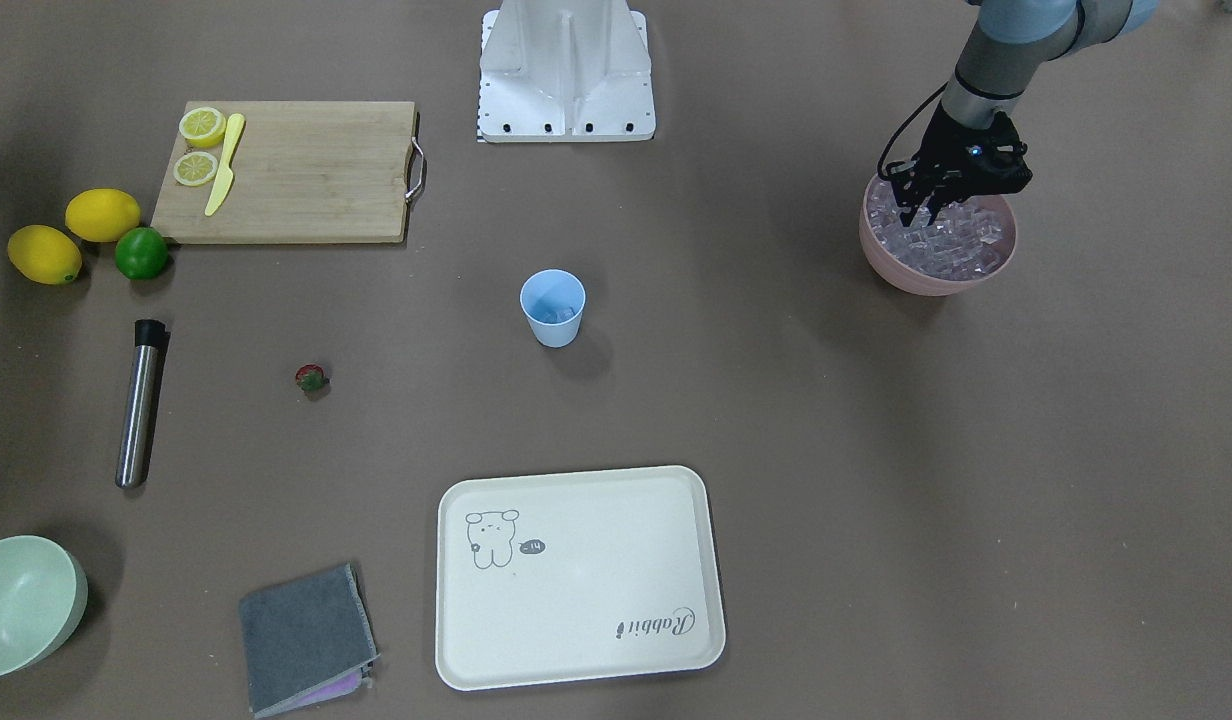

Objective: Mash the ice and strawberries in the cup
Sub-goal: 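Lower the left gripper into the ice bowl and grasp ice cubes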

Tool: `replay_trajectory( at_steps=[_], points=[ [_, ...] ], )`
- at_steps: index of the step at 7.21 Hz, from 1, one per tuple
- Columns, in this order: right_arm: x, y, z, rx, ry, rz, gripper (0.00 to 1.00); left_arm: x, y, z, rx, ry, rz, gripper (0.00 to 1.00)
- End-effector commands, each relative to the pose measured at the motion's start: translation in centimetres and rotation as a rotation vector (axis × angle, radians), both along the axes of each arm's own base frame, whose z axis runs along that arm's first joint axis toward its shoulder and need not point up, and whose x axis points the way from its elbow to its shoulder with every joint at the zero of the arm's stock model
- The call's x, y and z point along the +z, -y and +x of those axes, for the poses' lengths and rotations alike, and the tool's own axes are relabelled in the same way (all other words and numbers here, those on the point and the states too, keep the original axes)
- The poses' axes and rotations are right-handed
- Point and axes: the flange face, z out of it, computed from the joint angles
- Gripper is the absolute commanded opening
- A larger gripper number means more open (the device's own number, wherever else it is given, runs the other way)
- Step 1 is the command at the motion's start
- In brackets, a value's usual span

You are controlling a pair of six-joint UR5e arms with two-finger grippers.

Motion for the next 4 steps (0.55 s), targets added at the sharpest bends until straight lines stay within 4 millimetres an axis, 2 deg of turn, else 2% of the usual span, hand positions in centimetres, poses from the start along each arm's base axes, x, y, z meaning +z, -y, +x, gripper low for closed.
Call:
replay_trajectory(
  at_steps=[1,3,4],
  points=[
    [0.0,0.0,0.0,0.000,0.001,0.000,1.00,-2.0,0.6,-1.5,-0.009,-0.044,-0.002,0.00],
    [-0.1,0.0,0.0,0.000,0.001,0.002,1.00,-3.2,3.1,-4.6,-0.024,-0.052,0.073,0.00],
    [0.0,0.0,0.0,-0.001,0.002,0.001,1.00,-5.2,4.6,-4.6,-0.024,-0.082,0.134,0.00]
  ],
)
